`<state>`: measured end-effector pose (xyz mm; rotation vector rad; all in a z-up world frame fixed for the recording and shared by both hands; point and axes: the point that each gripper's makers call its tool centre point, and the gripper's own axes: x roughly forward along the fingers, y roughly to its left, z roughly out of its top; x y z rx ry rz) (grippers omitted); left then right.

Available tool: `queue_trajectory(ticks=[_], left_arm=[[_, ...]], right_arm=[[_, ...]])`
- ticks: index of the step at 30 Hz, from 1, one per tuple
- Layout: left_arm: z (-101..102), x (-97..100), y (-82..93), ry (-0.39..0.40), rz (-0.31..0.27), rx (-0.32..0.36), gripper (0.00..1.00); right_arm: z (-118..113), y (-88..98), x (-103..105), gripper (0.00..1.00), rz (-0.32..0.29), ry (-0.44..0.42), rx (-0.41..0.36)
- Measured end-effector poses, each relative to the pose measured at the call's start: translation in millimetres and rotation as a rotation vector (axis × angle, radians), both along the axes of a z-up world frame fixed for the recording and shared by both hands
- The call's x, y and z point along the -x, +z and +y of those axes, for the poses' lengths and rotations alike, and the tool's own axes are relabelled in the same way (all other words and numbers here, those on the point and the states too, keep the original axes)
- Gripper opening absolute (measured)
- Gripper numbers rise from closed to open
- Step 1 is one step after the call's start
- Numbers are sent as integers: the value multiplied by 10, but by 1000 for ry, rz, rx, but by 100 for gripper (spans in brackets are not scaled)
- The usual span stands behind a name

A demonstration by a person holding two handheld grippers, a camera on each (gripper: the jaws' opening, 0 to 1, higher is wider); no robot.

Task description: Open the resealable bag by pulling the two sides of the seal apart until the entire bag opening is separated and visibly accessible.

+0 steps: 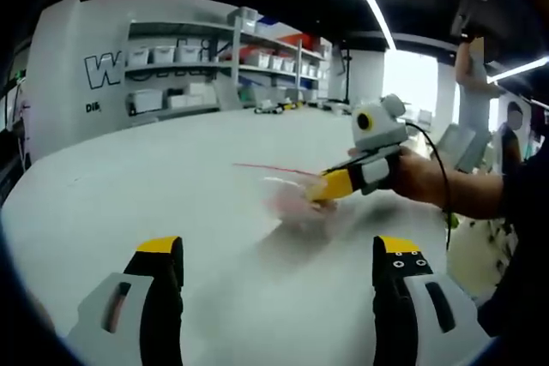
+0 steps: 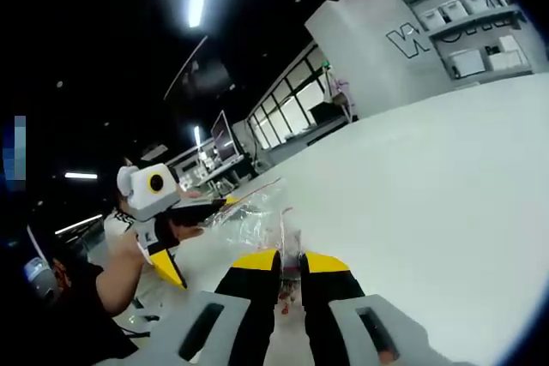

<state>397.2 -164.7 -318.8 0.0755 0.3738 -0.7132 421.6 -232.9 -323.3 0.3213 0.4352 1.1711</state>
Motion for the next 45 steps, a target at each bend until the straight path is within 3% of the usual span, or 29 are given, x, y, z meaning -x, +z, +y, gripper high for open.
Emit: queue_trajectory(ticks=[14,28,45], left_arm=[[-85,-65,-5,-14,-4,9,90],[-198,-111,11,-34,-36,0,81],[-267,-182,23,-41,-41,2,81]], right_arm=[[2,-20,-19,6,5,2,7],[16,-45,1,6,17,6,-1],[-9,-35,23,6,16,3,-3]])
